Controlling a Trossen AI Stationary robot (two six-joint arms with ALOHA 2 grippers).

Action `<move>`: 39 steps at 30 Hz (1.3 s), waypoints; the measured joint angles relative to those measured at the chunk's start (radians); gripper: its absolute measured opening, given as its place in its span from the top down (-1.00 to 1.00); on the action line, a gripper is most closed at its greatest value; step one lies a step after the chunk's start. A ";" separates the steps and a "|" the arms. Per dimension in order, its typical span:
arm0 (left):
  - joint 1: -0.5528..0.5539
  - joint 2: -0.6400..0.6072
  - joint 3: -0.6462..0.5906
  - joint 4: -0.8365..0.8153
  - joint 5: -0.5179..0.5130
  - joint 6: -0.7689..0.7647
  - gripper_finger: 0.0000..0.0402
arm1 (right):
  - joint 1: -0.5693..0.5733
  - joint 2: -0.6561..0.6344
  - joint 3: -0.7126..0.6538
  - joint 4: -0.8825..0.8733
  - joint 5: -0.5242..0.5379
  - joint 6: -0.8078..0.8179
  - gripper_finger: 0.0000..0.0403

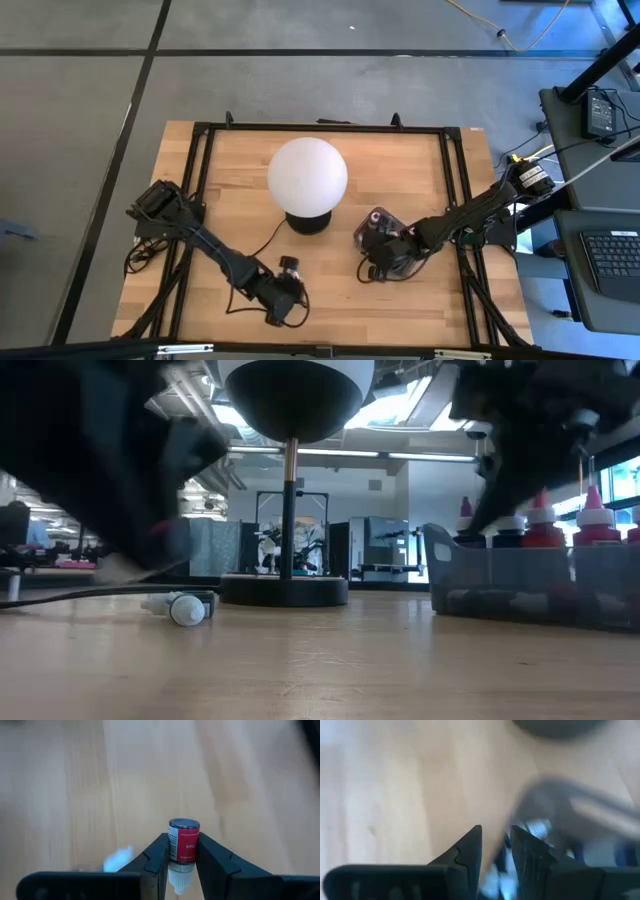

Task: Pick & Place food coloring
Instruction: Put the small pink food coloring bottle into the black container

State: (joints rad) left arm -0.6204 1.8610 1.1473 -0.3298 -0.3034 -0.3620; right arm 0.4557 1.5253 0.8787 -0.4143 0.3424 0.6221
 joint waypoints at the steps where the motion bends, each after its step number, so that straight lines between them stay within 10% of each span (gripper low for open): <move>1: 0.004 0.000 0.000 0.042 -0.006 0.026 0.62 | 0.000 0.000 0.000 0.044 0.000 -0.050 0.47; 22: 0.083 -0.003 0.002 0.551 -0.191 0.672 0.58 | 0.047 0.000 0.196 0.203 -0.075 -0.541 0.47; 39: 0.166 -0.004 0.002 0.532 -0.279 0.595 0.56 | -0.005 0.000 0.198 0.225 -0.074 -0.858 0.47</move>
State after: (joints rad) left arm -0.4540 1.8567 1.1492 0.2021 -0.5825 0.2327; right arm 0.4509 1.5253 1.0763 -0.1895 0.2684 -0.2358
